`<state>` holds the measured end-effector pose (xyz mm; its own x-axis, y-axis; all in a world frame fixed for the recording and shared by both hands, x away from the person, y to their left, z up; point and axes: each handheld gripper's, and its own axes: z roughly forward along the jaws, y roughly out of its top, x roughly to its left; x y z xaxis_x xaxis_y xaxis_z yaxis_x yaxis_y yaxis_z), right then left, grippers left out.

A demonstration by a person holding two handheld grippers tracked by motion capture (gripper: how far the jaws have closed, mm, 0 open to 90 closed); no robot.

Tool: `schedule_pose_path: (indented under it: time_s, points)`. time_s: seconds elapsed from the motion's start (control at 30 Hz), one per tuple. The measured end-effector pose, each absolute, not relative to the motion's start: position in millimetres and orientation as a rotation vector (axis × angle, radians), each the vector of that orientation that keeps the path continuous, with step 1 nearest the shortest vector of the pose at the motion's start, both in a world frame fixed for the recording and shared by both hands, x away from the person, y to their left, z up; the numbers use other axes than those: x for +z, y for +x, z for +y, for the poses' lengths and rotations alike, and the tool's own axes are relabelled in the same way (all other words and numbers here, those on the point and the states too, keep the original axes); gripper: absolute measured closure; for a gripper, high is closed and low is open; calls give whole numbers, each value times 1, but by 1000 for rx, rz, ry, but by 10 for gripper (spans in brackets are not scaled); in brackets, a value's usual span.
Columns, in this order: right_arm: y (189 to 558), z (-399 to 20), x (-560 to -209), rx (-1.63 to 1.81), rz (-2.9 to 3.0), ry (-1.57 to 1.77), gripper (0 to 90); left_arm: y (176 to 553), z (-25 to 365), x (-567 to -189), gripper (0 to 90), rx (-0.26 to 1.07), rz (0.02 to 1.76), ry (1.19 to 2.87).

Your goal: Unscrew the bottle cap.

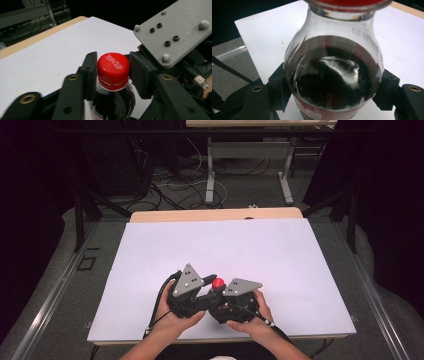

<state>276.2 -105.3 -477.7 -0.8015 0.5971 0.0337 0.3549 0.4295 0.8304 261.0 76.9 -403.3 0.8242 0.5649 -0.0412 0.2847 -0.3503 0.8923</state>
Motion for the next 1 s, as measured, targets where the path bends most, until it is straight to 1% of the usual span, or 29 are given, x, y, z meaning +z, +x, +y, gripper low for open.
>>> schedule_pose_path:
  time_s: [0.07, 0.17, 0.23, 0.37, 0.47, 0.53, 0.67, 0.73, 0.8, 0.87, 0.9, 1.0]
  points:
    - [277, -106, -478, 1335, 2412, 829, 297, 265, 82, -399, 516, 295, 606, 1964]
    - [278, -107, -477, 1366, 2431, 824, 297, 277, 91, -396, 490, 218, 507, 2008]
    - [278, -107, -477, 1382, 2447, 810, 297, 287, 95, -397, 492, 167, 445, 2034]
    - [277, -105, -478, 1385, 2458, 784, 297, 299, 98, -404, 524, 86, 387, 2032]
    - [277, -103, -479, 1383, 2465, 783, 297, 300, 95, -408, 560, 75, 401, 2015]
    - [277, -103, -479, 1365, 2477, 805, 297, 296, 91, -409, 607, 118, 435, 2003]
    - [279, -105, -480, 1362, 2442, 840, 298, 278, 78, -410, 612, 283, 574, 1963]
    - [278, -104, -480, 1348, 2434, 841, 298, 270, 73, -410, 612, 339, 628, 1963]
    - [278, -105, -479, 1339, 2445, 838, 297, 266, 72, -408, 603, 364, 642, 1972]
    - [277, -105, -479, 1351, 2451, 829, 297, 265, 74, -405, 528, 332, 626, 1969]
    - [277, -105, -479, 1370, 2439, 829, 297, 265, 77, -403, 512, 311, 609, 1978]
    - [277, -106, -478, 1373, 2437, 825, 297, 266, 86, -399, 509, 301, 593, 2000]
